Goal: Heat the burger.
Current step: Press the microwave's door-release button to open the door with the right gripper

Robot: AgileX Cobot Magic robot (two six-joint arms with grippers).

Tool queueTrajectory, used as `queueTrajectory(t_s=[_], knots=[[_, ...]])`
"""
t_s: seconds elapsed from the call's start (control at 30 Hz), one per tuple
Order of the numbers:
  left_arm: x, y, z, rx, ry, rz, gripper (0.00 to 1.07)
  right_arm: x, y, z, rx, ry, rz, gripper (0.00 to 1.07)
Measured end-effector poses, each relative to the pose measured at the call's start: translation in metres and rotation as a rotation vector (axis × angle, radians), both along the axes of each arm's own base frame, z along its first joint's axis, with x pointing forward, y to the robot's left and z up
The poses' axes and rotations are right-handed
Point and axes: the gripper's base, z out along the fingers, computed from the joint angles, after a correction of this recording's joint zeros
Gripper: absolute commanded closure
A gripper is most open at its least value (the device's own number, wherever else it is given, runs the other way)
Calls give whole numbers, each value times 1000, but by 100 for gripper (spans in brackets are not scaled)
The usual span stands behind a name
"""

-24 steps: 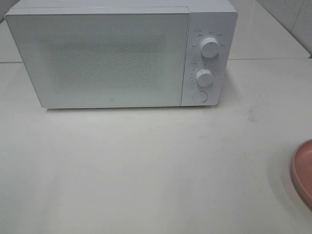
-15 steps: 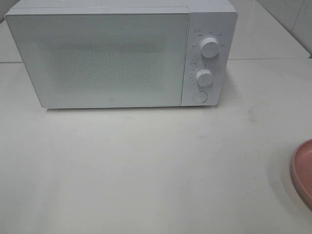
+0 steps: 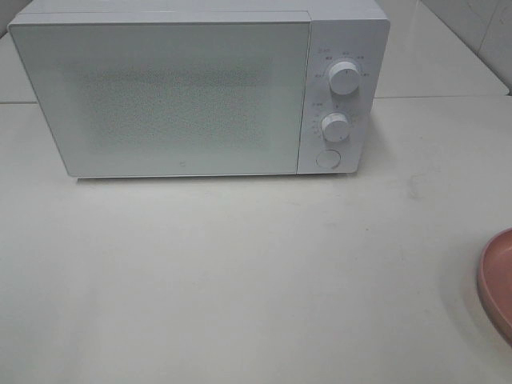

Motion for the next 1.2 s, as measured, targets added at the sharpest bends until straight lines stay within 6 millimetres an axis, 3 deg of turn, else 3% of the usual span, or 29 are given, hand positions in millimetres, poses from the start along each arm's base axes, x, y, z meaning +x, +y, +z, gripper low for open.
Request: queueTrajectory(t_s=[1.2], knots=[[0, 0, 0, 0, 0, 0, 8, 78, 9, 19, -12, 12, 23, 33]])
